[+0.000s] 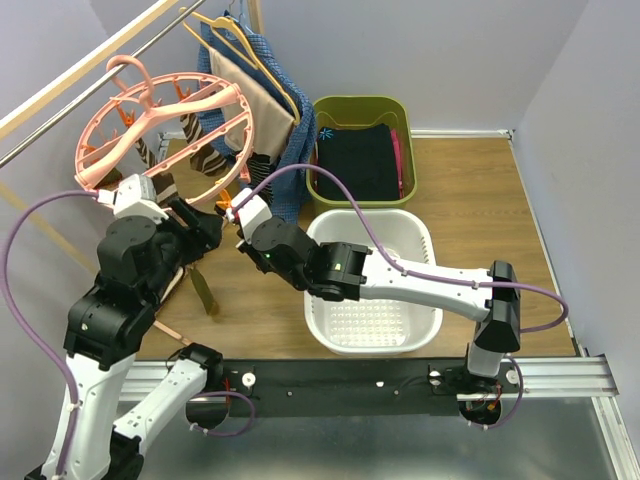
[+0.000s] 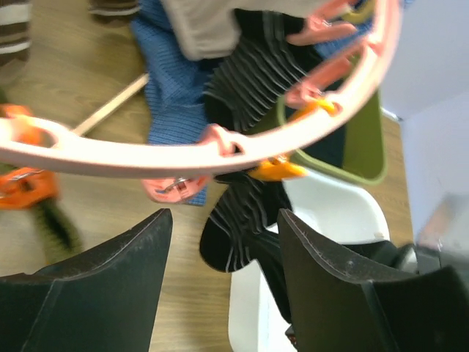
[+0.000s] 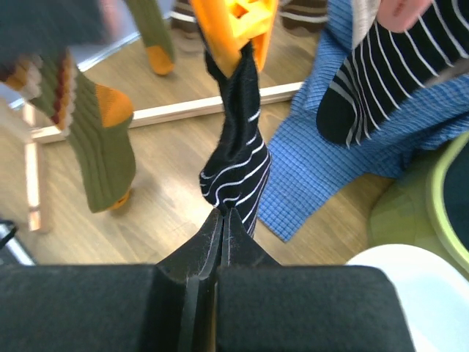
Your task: Remove the socks clipped to the hanger
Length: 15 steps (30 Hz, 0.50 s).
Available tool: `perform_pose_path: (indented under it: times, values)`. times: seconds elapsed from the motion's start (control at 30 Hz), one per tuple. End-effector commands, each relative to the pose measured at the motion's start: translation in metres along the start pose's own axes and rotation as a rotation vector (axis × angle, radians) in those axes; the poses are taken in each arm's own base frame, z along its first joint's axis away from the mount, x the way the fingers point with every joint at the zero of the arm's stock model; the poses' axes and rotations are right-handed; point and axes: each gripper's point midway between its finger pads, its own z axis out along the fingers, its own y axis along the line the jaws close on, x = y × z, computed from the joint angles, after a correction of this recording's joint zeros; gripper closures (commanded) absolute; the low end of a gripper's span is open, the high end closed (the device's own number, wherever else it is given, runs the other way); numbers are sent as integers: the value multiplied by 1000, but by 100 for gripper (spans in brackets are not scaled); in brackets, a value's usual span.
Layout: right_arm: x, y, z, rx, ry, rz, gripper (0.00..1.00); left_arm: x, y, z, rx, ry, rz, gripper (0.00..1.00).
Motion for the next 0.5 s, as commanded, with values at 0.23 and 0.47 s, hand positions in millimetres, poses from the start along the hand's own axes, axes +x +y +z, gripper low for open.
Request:
perform_pose_path:
  times: [0.23, 0.47]
  values:
    - [4, 45, -50, -359, 67, 56, 94, 17, -77, -79, 727, -131, 159, 24]
    - [-1, 59, -73, -497, 96, 164, 94, 36, -68, -118, 857, -177, 230, 22]
